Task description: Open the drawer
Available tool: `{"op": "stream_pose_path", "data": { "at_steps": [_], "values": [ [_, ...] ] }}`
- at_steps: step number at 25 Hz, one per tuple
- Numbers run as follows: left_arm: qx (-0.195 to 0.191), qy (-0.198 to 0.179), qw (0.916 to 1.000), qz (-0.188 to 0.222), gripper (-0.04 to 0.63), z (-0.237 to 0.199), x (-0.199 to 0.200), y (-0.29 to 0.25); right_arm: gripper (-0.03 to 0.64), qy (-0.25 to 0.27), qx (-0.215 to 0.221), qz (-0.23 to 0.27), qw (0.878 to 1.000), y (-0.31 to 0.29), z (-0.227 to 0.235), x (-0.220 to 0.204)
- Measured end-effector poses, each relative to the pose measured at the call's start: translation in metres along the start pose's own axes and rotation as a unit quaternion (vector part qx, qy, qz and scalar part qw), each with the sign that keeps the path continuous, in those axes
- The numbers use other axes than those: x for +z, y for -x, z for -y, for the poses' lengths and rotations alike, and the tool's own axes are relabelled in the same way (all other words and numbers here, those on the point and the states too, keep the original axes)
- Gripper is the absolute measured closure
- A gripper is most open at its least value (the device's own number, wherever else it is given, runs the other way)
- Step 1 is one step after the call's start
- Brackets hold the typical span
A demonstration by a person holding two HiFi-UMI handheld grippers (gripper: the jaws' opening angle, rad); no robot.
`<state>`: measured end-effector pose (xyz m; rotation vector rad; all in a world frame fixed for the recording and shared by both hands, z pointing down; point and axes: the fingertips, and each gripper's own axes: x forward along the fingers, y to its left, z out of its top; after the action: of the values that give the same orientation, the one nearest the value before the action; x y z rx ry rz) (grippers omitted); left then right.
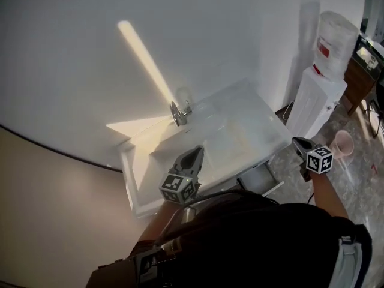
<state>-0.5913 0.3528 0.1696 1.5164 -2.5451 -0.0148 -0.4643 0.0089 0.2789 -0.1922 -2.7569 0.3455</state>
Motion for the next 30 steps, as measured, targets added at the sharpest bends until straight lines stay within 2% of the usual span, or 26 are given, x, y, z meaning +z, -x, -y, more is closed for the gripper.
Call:
{"op": "stream_pose_path", "data": {
  "at_steps": [3,9,16,21,24,30],
  "values": [
    [0.044,0.02,0.9986,0.022,0.594,-0.054,-0.005,0.048,0.615,0.017,0.026,0.004,1.0,-0.042,-0.045,0.025],
    [0.116,0.032,0.9916,0.048,0.594,-0.146,-0.006,0.151,0.615,0.056,0.066,-0.016,0.996,-0.133,-0.155,0.047],
    [0.174,0.04,0.9824,0.056,0.594,-0.229,-0.023,0.25,0.615,0.08,0.128,-0.016,0.988,-0.221,-0.276,0.053],
    [0.213,0.049,0.974,0.059,0.594,-0.262,-0.038,0.295,0.615,0.095,0.16,-0.041,0.982,-0.271,-0.334,0.046],
    [0.243,0.061,0.9664,0.058,0.594,-0.272,-0.043,0.31,0.615,0.106,0.196,-0.046,0.974,-0.293,-0.359,0.047],
    [0.296,0.075,0.9491,0.079,0.594,-0.263,-0.033,0.3,0.615,0.132,0.265,-0.055,0.954,-0.315,-0.363,0.073]
  ]
}}
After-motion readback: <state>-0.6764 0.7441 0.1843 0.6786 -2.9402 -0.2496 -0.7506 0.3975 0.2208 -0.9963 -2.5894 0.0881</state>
